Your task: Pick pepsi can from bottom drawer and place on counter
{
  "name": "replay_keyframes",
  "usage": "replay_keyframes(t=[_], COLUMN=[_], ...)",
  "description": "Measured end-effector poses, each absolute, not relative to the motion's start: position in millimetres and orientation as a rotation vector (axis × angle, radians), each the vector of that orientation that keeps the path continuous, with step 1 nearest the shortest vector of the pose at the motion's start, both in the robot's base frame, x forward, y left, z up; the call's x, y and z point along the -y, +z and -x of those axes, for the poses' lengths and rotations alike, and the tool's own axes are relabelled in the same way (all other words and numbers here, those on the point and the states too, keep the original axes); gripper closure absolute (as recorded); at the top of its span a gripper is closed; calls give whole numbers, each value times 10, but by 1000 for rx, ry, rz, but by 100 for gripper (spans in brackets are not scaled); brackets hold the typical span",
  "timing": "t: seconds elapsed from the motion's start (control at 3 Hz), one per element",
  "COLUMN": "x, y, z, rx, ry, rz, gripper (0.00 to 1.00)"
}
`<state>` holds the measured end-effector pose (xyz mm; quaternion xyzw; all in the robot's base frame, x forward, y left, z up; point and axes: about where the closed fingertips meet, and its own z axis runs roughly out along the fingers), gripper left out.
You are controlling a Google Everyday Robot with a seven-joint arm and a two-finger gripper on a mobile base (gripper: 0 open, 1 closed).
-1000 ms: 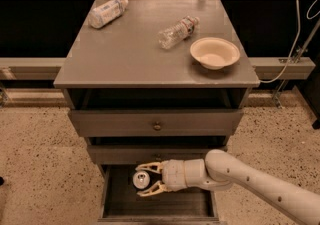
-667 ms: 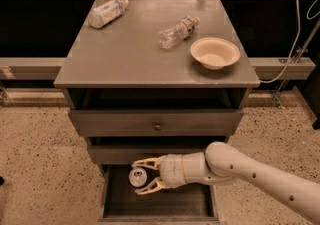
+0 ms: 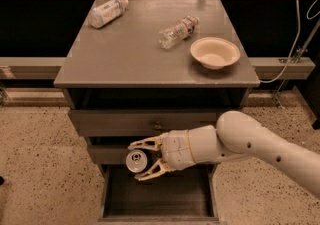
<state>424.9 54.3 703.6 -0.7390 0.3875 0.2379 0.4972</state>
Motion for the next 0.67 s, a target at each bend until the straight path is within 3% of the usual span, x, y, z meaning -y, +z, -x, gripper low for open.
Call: replay_keyframes(t=[0.67], x=[-342], y=[8229], z=[-4646], rx=[-1011], ry=[648], rz=[1867], gripper=[100])
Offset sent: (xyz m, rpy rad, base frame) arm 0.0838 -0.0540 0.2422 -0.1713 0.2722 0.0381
